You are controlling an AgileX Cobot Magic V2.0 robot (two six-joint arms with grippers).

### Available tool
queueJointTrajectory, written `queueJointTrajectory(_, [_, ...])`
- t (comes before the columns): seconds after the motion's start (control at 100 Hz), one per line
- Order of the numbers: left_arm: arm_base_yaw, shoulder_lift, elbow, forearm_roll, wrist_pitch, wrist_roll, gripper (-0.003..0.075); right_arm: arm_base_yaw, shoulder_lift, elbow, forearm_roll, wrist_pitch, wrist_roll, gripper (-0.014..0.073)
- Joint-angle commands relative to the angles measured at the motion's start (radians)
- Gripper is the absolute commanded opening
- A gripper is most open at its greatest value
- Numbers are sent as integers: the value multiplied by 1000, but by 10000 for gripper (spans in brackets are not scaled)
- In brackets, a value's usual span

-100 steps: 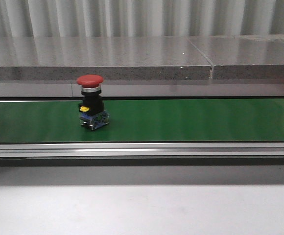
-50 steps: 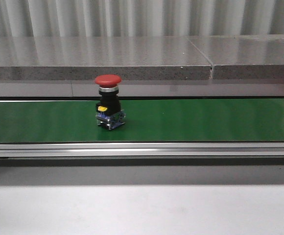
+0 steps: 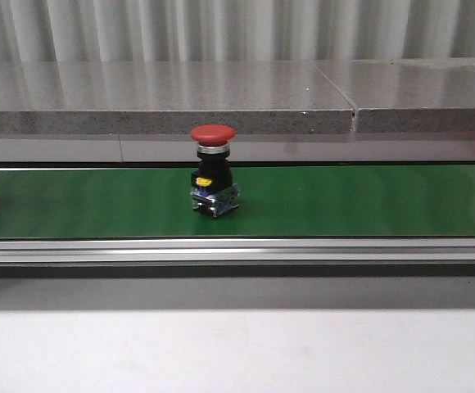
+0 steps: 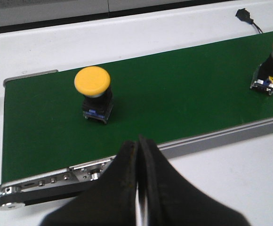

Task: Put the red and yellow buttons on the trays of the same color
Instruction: 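Lower the right gripper onto the red button at the belt end and grasp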

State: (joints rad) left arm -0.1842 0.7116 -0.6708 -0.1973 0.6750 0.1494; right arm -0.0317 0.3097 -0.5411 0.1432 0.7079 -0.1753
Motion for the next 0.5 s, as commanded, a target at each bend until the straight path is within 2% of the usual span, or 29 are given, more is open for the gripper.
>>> queueJointTrajectory(0.0, [-10,-77,17,-12,-41,3,-20,0,4,-24,-2,-89,-7,-67])
queueJointTrajectory(0.23, [-10,-217,88,-12,-12,3,-20,18,52,-56,-2,-65,9,-67])
queueJointTrajectory(0.49, [-10,-243,90,-3,-12,3,-20,175,276,-214,-27,-15,9,-67])
